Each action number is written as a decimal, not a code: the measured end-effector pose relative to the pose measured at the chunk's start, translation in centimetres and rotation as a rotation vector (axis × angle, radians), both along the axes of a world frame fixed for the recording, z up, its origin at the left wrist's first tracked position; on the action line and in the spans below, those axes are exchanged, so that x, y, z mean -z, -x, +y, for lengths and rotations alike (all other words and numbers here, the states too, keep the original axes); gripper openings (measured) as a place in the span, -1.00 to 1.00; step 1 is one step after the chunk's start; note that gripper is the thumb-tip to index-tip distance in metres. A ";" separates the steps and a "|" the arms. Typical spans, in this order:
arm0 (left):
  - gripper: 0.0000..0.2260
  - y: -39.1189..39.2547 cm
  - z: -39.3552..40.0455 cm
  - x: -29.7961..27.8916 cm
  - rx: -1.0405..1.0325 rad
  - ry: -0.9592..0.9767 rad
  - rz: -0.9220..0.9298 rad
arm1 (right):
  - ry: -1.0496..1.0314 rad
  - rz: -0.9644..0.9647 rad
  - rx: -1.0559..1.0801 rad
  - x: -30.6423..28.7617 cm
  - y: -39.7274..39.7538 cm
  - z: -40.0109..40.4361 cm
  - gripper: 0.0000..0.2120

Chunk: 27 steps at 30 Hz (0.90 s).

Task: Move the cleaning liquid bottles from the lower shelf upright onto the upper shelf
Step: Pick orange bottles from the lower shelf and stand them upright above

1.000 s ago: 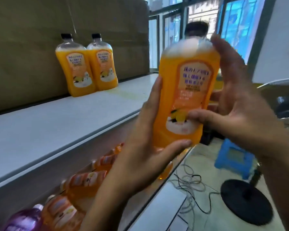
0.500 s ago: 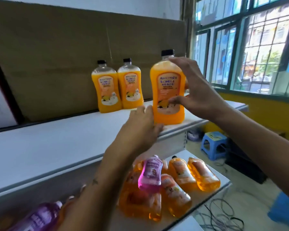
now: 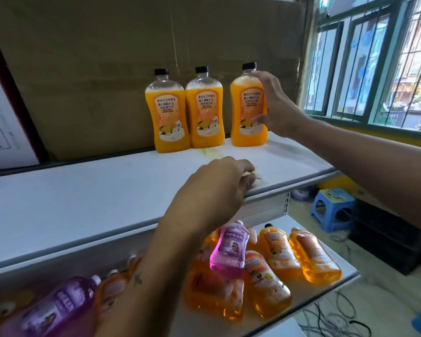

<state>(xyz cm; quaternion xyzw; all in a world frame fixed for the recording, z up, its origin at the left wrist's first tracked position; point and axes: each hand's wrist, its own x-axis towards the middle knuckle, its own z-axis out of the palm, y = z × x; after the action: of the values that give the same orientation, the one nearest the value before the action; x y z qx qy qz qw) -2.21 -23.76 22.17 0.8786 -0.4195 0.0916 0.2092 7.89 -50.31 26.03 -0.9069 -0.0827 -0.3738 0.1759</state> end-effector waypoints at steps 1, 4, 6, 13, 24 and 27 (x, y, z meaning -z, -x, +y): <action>-0.68 0.1 0.0 0.1 0.011 0.000 -0.029 | 0.003 0.001 0.004 0.0 -0.7 -0.1 -0.04; -0.69 0.1 -0.2 0.2 0.030 0.005 -0.062 | 0.000 0.015 0.024 0.2 -2.3 -0.3 -0.03; -0.70 -0.1 -0.2 0.4 0.030 0.012 -0.065 | -0.013 0.026 0.038 0.3 -3.0 -0.3 -0.03; -0.75 -0.1 0.2 0.2 0.053 0.073 -0.101 | -0.069 0.149 0.041 -1.1 -1.5 0.2 0.04; -0.75 5.0 3.8 8.4 0.275 1.094 -0.117 | -0.462 -0.145 -0.245 8.3 19.3 6.4 -0.56; -0.71 5.8 2.8 14.5 0.148 1.087 0.105 | -0.673 -0.054 -0.253 16.7 22.9 6.7 -0.61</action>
<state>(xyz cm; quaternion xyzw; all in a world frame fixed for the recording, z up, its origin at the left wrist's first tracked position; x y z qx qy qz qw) -7.96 -20.93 7.70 0.6156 -0.3612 0.2363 0.6594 -14.97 -43.64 9.29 -0.7706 -0.0712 -0.3793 0.5072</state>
